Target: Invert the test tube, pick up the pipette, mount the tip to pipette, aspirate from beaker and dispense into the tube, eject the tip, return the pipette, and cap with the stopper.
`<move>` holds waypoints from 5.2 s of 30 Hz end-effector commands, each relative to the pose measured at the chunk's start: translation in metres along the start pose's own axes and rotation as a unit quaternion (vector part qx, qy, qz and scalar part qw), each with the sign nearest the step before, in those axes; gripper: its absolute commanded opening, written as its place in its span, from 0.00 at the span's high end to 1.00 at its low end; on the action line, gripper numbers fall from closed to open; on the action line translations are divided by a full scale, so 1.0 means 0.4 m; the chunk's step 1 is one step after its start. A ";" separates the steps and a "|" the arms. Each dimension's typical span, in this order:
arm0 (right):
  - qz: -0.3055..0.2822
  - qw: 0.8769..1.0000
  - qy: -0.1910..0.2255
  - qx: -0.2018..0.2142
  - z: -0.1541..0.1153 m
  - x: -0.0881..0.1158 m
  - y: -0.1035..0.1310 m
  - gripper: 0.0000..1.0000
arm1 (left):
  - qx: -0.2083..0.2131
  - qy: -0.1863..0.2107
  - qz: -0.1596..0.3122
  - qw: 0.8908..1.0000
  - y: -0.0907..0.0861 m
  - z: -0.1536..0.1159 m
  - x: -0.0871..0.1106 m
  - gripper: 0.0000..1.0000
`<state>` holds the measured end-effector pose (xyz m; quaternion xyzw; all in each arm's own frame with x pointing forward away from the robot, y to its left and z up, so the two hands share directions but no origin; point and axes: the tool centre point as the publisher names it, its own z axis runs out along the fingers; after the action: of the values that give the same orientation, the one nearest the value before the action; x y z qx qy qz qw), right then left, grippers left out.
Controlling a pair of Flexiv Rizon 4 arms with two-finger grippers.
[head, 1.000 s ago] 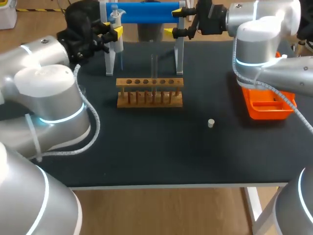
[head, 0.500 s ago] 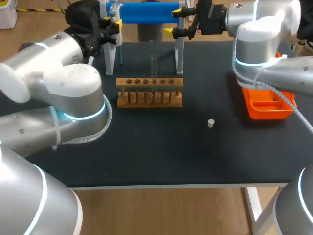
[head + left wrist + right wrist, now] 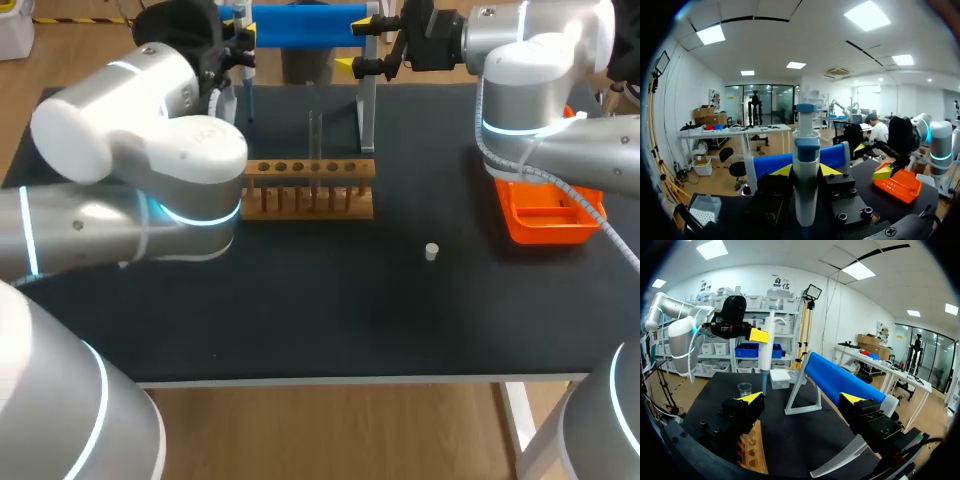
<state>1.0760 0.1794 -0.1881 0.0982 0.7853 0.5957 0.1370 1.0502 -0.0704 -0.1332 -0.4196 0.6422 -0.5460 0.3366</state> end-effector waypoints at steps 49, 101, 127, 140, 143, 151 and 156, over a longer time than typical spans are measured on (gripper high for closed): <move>-0.001 1.000 -0.002 -0.001 0.000 0.003 -0.001 0.00 | -0.140 -0.100 -0.028 0.985 0.053 0.205 -0.124 1.00; -0.001 1.000 -0.002 -0.001 0.000 0.003 -0.001 0.00 | -0.191 -0.142 -0.071 0.969 0.127 0.256 -0.154 1.00; -0.001 1.000 -0.002 -0.001 0.000 0.003 -0.001 0.00 | -0.206 -0.130 -0.082 0.966 0.142 0.278 -0.155 0.00; -0.001 1.000 -0.002 -0.001 0.000 0.003 -0.001 0.00 | -0.175 -0.130 -0.069 0.973 0.065 0.230 -0.129 0.00; -0.001 1.000 -0.002 -0.001 0.000 0.003 -0.001 0.00 | -0.163 -0.133 -0.065 0.975 0.037 0.208 -0.117 0.00; -0.001 1.000 -0.002 -0.001 0.000 0.003 -0.001 0.00 | -0.149 -0.115 -0.052 0.981 -0.029 0.118 -0.079 0.00; -0.001 1.000 -0.002 -0.001 0.000 0.003 -0.001 0.00 | -0.112 -0.002 -0.023 0.993 -0.047 0.034 -0.043 0.00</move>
<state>1.0760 0.1793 -0.1882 0.0982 0.7853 0.5957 0.1371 1.1090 -0.0832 -0.1292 -0.5313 0.6634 -0.4171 0.3220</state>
